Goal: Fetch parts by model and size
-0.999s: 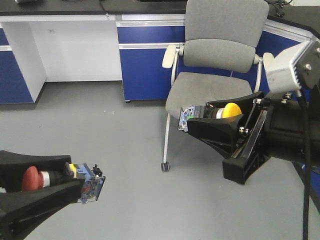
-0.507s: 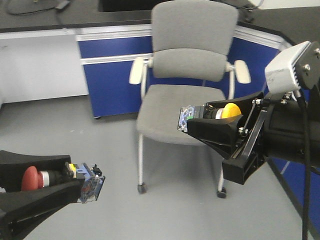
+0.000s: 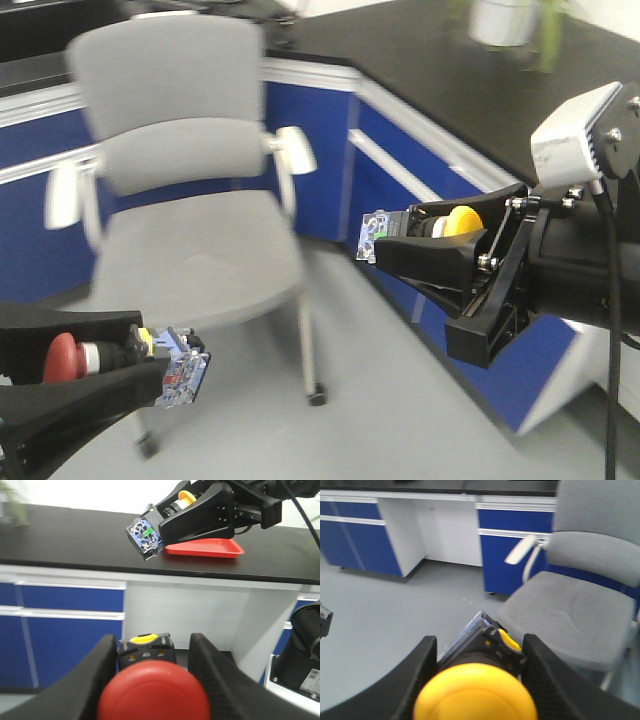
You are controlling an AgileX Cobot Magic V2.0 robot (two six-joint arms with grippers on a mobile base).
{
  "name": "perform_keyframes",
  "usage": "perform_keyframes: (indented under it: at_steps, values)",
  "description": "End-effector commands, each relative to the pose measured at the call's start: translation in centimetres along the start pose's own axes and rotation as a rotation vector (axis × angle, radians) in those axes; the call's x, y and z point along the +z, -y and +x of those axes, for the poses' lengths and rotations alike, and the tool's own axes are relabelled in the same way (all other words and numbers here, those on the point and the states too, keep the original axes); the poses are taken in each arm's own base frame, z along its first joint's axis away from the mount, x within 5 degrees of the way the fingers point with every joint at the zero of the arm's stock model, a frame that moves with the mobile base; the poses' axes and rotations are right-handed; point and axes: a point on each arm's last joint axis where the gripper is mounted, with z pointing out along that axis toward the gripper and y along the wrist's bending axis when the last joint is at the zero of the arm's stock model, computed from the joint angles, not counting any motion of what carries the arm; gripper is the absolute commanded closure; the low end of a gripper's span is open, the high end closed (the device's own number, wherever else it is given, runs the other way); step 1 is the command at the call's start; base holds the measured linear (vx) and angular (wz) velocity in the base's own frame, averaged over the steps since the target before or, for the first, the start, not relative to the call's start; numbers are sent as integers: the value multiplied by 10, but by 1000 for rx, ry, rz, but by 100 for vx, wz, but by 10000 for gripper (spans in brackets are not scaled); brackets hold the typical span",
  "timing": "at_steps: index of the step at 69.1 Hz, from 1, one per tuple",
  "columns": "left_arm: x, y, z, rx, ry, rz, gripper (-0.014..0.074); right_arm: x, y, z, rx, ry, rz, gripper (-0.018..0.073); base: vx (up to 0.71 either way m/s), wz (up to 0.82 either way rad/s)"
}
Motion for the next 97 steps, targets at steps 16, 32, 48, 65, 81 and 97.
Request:
perform_keyframes:
  at_steps: [16, 32, 48, 65, 81, 97]
  values:
    - [-2, 1, -16, -15, 78, 5, 603, -6, 0, -13, 6, 66, 18, 564, 17, -66]
    - [-2, 1, -16, -15, 78, 6, 603, -6, 0, -13, 6, 66, 18, 564, 17, -67]
    - [-2, 1, -16, -15, 78, 6, 603, -6, 0, -13, 6, 66, 18, 564, 18, -71]
    - [-2, 1, -16, -14, 78, 5, 603, -6, 0, -13, 6, 66, 18, 564, 19, -73]
    - [-2, 1, -16, -14, 78, 5, 603, -6, 0, -13, 6, 66, 18, 564, 18, -69]
    - [-2, 1, -16, -14, 78, 5, 603, -6, 0, -13, 6, 66, 18, 564, 13, -52]
